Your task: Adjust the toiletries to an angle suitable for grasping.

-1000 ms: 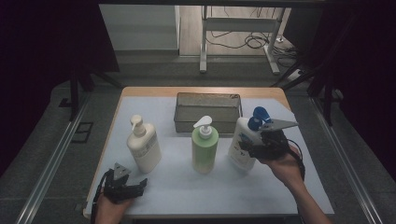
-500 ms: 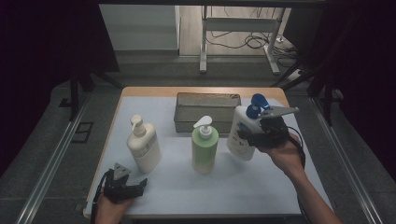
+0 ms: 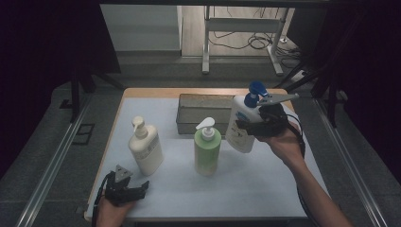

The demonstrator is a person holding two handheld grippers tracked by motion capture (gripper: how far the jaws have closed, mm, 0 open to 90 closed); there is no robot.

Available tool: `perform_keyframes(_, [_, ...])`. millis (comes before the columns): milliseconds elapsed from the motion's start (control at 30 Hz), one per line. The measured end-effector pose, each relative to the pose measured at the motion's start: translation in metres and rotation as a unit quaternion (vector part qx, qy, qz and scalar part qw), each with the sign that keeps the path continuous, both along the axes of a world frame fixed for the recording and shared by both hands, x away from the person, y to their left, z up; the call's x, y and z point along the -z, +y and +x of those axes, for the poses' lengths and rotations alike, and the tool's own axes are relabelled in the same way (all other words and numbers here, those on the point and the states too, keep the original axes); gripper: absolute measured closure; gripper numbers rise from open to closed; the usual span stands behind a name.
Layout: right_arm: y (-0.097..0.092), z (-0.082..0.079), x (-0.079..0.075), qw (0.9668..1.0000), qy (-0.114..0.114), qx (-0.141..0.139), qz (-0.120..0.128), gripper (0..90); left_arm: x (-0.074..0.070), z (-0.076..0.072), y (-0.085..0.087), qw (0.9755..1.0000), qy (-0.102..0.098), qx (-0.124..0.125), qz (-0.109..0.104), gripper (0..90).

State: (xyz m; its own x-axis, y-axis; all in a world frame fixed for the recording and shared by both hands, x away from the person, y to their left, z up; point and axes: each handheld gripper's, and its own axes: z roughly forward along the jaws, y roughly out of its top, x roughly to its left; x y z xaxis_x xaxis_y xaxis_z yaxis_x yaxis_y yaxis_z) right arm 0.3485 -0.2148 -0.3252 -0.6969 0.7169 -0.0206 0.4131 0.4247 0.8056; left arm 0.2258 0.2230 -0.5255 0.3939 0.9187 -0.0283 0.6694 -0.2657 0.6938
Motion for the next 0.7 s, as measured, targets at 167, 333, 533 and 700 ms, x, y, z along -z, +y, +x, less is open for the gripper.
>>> perform_keyframes(167, [0.005, 0.008, -0.005, 1.0, 0.001, 0.002, 0.002, 39.6, 0.0, 0.0, 0.0, 1.0, 0.0, 0.0, 0.0, 12.6])
perform_keyframes(333, [0.01, 0.017, -0.01, 1.0, -0.003, 0.006, -0.001, 39.6, 0.0, 0.0, 0.0, 1.0, 0.001, 0.0, 0.0, 12.6])
perform_keyframes(533, [0.018, 0.027, -0.016, 0.9999, -0.006, 0.008, -0.001, 39.7, 0.0, 0.0, 0.0, 1.0, 0.001, 0.0, 0.0, 12.6])
perform_keyframes(700, [0.024, 0.035, -0.02, 0.9999, -0.007, 0.01, -0.002, 39.8, 0.0, 0.0, 0.0, 1.0, 0.002, 0.0, 0.0, 12.5])
